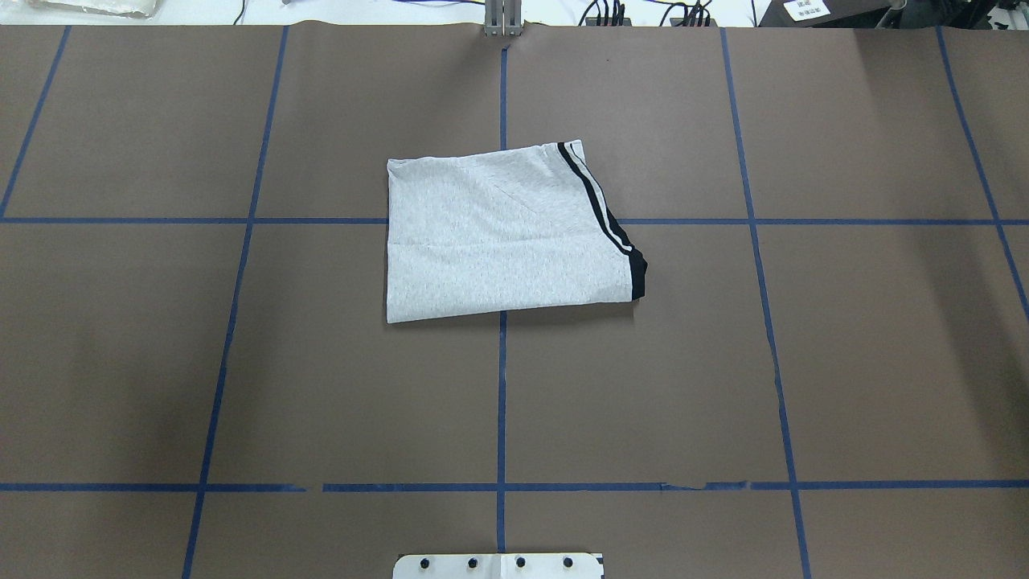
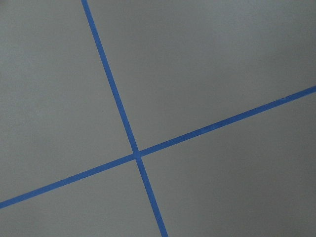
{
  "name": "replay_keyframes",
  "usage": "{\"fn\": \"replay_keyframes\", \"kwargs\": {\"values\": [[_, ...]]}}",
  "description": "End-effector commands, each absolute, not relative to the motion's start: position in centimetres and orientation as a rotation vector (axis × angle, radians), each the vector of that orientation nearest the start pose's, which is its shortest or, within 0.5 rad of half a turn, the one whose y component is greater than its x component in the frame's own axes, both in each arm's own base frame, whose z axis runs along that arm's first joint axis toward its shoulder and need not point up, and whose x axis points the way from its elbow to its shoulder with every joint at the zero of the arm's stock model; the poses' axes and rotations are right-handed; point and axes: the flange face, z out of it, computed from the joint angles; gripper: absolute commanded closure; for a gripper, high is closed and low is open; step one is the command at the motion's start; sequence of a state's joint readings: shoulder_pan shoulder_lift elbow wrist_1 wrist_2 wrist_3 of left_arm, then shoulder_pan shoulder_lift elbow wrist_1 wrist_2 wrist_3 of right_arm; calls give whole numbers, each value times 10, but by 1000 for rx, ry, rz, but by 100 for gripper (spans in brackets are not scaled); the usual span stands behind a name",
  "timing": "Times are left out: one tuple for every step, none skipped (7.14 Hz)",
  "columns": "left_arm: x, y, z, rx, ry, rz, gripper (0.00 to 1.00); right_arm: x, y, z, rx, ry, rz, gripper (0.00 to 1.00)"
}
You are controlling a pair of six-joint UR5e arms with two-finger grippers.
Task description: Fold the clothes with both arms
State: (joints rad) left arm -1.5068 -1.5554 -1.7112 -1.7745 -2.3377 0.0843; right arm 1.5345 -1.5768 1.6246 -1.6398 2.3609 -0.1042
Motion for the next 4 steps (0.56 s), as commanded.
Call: {"fn": "replay_keyframes", "kwargs": {"values": [[-33,-499,580,309,763,263,0,41,-491,635,13,-842,-125,0],[-32,-497,580,310,774,265,0,39,-489,637,7,-876,-121,0],[-31,-498,577,316,769,267,0,39,-488,637,5,-880,-120,0],[-31,-499,577,318,769,269,0,39,-488,638,3,-878,-118,0]]}}
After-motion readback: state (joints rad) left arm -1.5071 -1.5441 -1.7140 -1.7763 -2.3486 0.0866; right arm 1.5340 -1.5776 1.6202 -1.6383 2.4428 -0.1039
